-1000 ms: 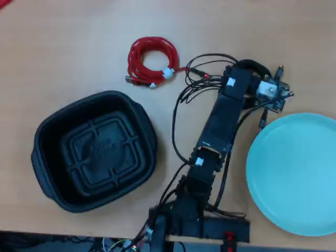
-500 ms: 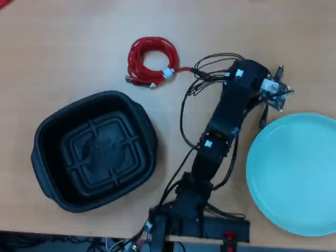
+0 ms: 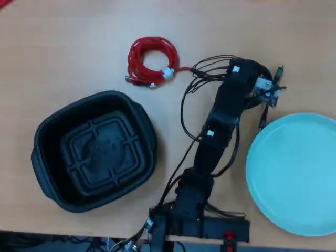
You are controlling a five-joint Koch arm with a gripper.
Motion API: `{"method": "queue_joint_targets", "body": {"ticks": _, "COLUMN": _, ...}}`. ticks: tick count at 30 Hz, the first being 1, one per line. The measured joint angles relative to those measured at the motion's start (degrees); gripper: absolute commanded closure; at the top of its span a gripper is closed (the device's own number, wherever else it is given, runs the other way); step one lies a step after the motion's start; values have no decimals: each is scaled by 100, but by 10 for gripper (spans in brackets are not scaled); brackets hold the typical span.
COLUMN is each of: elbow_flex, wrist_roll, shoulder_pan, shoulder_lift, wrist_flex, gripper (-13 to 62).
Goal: Put a black charging cable in a black bowl and put a red charging cable in a green bowl
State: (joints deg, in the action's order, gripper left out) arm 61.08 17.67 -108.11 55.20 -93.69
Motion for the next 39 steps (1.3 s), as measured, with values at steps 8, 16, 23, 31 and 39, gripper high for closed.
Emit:
{"method": "queue_joint_targets", "body": {"ticks": 8, "elbow_flex": -9, "wrist_roll": -571, "shoulder_pan": 132, "shoulder_lift": -229, "wrist_flex": 0, "gripper": 77}}
{"method": "queue_joint_targets", "body": {"ticks": 16, "elbow_flex": -9, "wrist_roll": -571, "shoulder_pan": 105, "shoulder_lift": -229, "wrist_flex": 0, "gripper": 78}}
{"method": "queue_joint_targets", "body": {"ticks": 23, "elbow_flex": -26, "wrist_roll": -589, "shoulder_pan": 70, "shoulder_lift": -229, "wrist_flex": 9, "gripper": 246}}
{"method": "queue_joint_targets", "body": {"ticks": 31, "elbow_flex": -53, "wrist_roll": -624, "shoulder_pan": 0, "shoulder_lift": -229, "wrist_flex": 0, "gripper": 545}}
{"method": "queue_joint_targets", "body": {"ticks": 39, "elbow_flex": -158, "wrist_roll": -598, "shoulder_pan": 35, "shoulder_lift": -229, "wrist_flex": 0, "gripper": 556}}
